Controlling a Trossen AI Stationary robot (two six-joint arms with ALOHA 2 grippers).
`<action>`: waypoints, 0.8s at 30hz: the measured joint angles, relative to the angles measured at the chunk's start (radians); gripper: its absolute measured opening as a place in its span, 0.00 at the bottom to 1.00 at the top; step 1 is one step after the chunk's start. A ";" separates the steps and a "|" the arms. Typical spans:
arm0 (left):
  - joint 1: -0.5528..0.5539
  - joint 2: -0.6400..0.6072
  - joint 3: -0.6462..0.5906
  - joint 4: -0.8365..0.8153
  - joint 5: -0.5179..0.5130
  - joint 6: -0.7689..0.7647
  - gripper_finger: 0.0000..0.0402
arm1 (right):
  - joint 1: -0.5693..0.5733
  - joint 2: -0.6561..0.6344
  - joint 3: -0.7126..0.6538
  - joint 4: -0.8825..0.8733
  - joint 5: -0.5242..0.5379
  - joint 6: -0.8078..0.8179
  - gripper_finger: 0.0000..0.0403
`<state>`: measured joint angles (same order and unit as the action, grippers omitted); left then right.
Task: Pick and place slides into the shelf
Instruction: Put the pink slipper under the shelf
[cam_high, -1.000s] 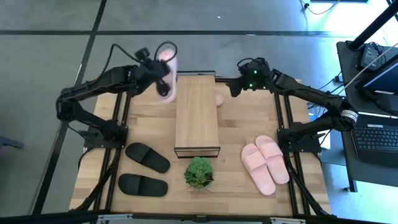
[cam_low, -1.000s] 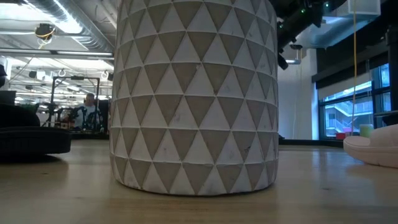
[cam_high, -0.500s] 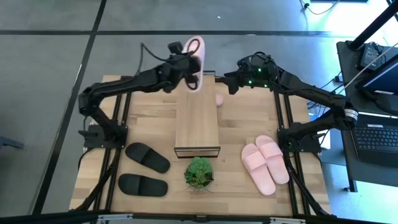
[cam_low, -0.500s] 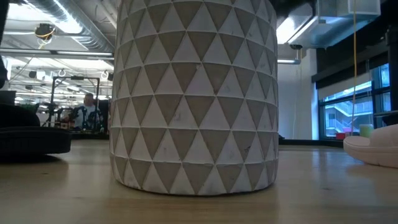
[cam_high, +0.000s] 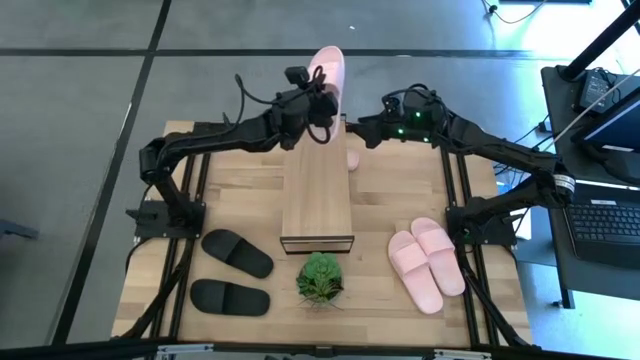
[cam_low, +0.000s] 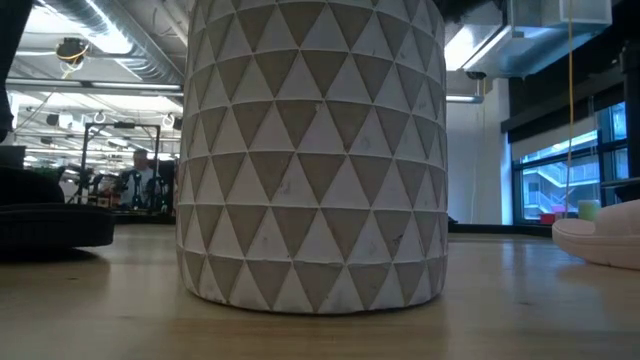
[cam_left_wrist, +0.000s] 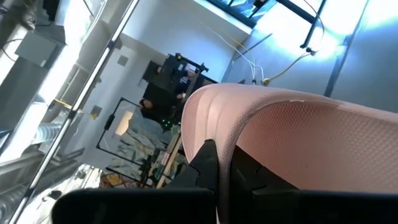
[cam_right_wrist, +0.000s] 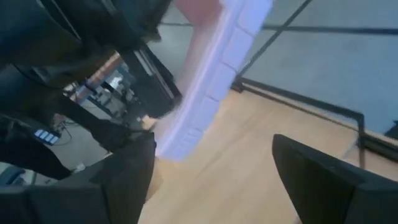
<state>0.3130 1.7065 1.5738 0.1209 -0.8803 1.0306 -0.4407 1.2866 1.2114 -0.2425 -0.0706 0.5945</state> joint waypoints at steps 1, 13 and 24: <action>0.002 0.000 0.000 0.002 0.000 0.000 0.00 | 0.003 0.002 0.000 0.010 0.006 -0.002 0.80; 0.006 0.000 0.000 0.061 0.008 -0.005 0.00 | 0.068 0.049 0.000 0.133 0.095 0.004 0.80; 0.005 0.000 0.000 0.077 0.007 -0.006 0.00 | 0.080 0.129 0.000 0.180 0.094 0.029 0.77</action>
<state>0.3183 1.7065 1.5738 0.1978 -0.8734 1.0241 -0.3611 1.4158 1.2110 -0.0627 0.0231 0.6232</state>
